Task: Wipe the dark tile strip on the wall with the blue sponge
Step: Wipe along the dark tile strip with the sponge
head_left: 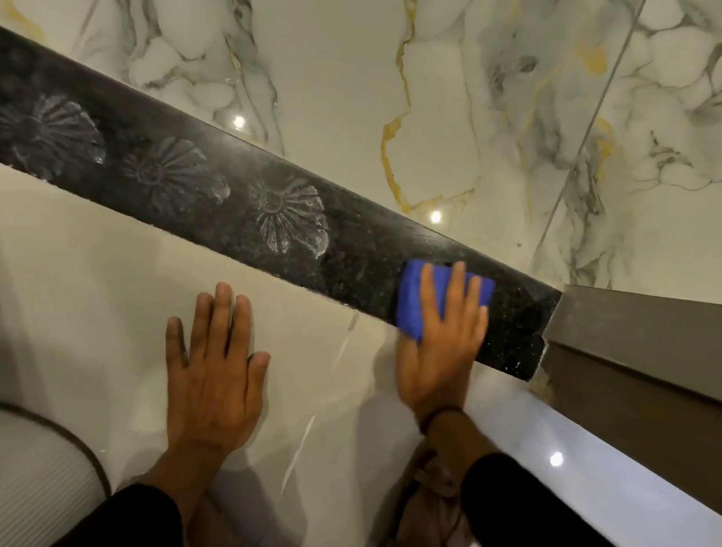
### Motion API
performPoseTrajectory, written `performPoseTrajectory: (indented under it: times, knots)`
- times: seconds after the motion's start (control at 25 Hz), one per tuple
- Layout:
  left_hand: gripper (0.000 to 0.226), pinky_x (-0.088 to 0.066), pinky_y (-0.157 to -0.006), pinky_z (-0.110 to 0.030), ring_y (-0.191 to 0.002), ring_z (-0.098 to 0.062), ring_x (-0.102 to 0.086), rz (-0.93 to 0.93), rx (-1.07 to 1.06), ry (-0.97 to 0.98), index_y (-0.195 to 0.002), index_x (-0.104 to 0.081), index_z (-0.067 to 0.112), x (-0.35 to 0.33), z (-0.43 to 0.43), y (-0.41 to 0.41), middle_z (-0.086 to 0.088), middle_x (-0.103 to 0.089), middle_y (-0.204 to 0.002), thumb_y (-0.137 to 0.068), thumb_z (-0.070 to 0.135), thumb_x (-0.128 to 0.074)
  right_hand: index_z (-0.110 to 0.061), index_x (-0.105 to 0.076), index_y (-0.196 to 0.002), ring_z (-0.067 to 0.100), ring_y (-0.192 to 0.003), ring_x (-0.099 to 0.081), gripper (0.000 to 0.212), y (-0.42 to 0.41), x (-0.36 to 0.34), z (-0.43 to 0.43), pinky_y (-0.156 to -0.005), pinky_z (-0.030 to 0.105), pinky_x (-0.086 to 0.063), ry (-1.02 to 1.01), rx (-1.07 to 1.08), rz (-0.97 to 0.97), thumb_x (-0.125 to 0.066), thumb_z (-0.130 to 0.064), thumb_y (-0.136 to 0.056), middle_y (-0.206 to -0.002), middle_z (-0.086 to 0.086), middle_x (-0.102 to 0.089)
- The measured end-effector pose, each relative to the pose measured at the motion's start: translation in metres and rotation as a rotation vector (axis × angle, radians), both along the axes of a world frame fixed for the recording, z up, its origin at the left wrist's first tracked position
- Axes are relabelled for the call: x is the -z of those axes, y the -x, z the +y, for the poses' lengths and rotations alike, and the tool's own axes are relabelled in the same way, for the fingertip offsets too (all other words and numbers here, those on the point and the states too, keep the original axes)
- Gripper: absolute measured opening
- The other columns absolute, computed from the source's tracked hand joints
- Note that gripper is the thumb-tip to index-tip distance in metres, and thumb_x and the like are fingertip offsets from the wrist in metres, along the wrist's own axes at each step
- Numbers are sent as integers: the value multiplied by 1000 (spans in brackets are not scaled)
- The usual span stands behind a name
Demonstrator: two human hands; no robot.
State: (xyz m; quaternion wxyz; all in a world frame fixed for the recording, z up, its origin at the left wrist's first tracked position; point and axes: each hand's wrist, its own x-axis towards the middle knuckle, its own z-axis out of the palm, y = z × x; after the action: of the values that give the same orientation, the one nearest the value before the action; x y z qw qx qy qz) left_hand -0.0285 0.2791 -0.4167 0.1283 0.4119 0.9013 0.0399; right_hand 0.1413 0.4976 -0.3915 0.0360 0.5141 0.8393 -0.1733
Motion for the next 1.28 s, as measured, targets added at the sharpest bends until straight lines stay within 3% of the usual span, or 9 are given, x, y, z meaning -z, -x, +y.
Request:
performPoseTrajectory:
  times: [0.16, 0.32, 0.52, 0.64, 0.76, 0.92, 1.08, 1.2, 1.28]
  knots:
    - [74, 0, -137, -58, -171, -32, -4, 33, -38, 0, -174, -7, 12, 5, 0, -2, -15, -7, -184, -111, 44, -28, -30, -13, -169, 40, -164, 1, 81, 87, 3, 8, -130, 64, -5, -60, 257, -55, -51, -36, -99, -178, 13, -5]
    - [76, 8, -137, -53, -171, -32, 0, 63, -225, 51, -174, -7, 12, 6, 11, 6, -15, -3, -184, -109, 46, -25, -29, -13, -169, 38, -164, 1, 82, 166, 12, -41, -131, 61, 1, -75, -136, 56, -46, -41, -95, -178, 14, -6]
    - [74, -5, -136, -59, -170, -34, -6, 76, -310, 33, -173, -10, 8, 2, 10, 42, -17, -7, -184, -111, 44, -27, -37, -6, -169, 28, -165, 9, 88, 87, 9, -47, -132, 53, 9, 11, -496, 43, -52, -37, -94, -180, 4, 2]
    - [71, -9, -136, -62, -171, -33, -7, 83, -460, -26, -173, -13, 7, 0, 4, 73, -17, -10, -184, -112, 42, -26, -37, -6, -168, 31, -165, 9, 84, 64, 5, -14, -131, 63, -2, 42, -292, -11, -50, -33, -96, -180, 5, 1]
    - [71, -7, -136, -62, -171, -33, -6, 70, -532, -43, -173, -12, 7, -1, 1, 101, -16, -9, -184, -112, 42, -25, -31, -14, -169, 37, -164, 4, 82, 133, 8, -4, -130, 65, -3, -14, -90, 25, -49, -35, -95, -179, 10, -5]
    - [72, -7, -136, -62, -170, -34, -6, 82, -601, -15, -173, -11, 8, 0, -1, 133, -16, -8, -184, -112, 42, -25, -31, -9, -169, 38, -164, 4, 82, 221, 16, -39, -131, 63, -1, -51, -393, 58, -42, -39, -94, -179, 12, -3]
    - [72, -9, -136, -63, -170, -34, -7, 84, -609, -20, -173, -10, 7, -3, 0, 147, -16, -8, -184, -111, 42, -24, -33, -9, -169, 31, -165, 6, 85, 153, 9, -52, -132, 57, 4, -15, -639, 52, -49, -38, -95, -180, 6, 1]
    - [73, -9, -136, -63, -171, -31, -6, 105, -620, -46, -173, -9, 8, -1, 0, 148, -14, -7, -184, -110, 41, -26, -35, -10, -169, 32, -165, 5, 81, 116, 4, -23, -131, 63, -3, 12, -567, -17, -46, -40, -97, -179, 7, 0]
    - [73, -9, -136, -62, -171, -30, -6, 123, -629, -46, -173, -8, 10, 3, -1, 149, -13, -7, -185, -110, 42, -27, -31, -16, -169, 36, -165, 3, 77, 148, 10, -10, -131, 65, -4, -19, -436, -9, -46, -37, -98, -179, 11, -6]
